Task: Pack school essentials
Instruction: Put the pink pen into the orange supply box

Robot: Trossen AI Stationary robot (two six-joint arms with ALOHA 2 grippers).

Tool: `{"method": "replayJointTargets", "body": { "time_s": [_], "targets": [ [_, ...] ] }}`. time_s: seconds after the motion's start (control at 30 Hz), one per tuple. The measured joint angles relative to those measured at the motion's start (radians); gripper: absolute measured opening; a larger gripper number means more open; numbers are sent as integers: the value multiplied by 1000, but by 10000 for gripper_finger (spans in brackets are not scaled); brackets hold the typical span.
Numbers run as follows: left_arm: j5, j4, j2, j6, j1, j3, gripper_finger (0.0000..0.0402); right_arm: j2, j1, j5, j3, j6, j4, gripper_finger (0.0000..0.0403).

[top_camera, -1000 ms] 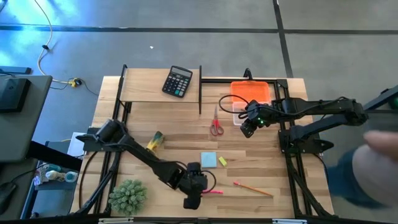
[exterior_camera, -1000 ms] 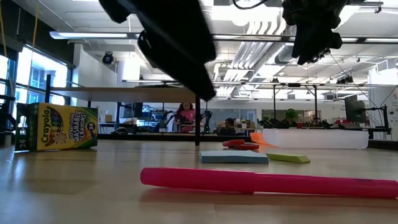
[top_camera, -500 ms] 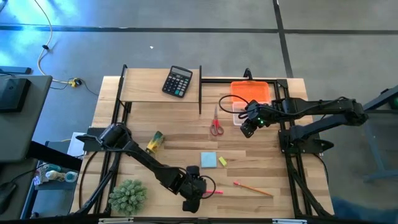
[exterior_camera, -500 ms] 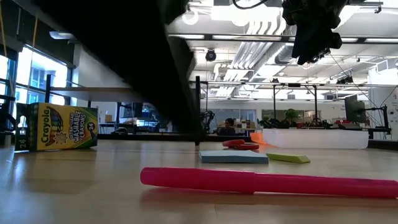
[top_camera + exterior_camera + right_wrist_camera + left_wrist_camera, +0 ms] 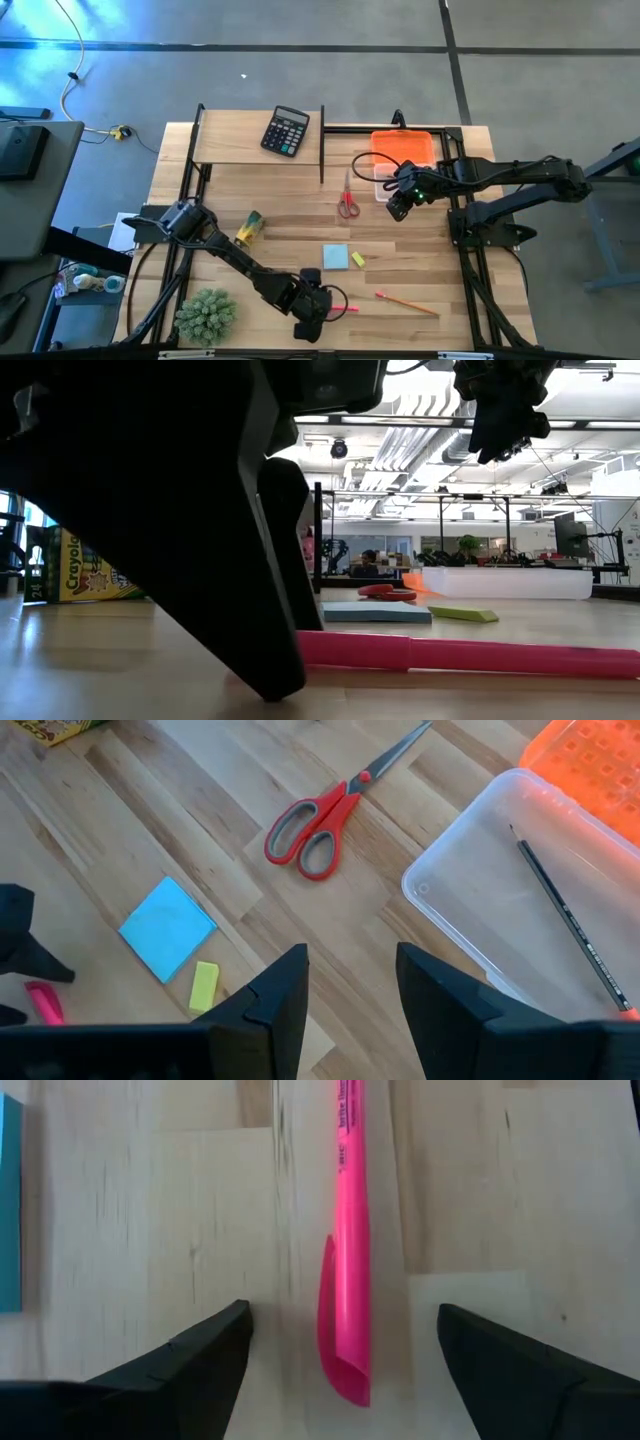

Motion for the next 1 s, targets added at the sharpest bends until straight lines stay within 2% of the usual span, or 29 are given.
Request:
{"method": "replayJointTargets", "body": {
  "time_s": [0.33,0.73,0.9,1.0],
  "targets": [
    [-18,1,2,0,-2,0,208,0,0,-3,0,20,-3,144],
    [-22,-3,4,8,-2,-1,87,0,0,-73,0,23,-23,144],
    [-11,-6,4,10,-2,-2,51,0,0,-91,0,-1,-23,144],
    [-10,-7,4,10,-2,-2,43,0,0,-94,0,-3,-23,144]
  ]
}}
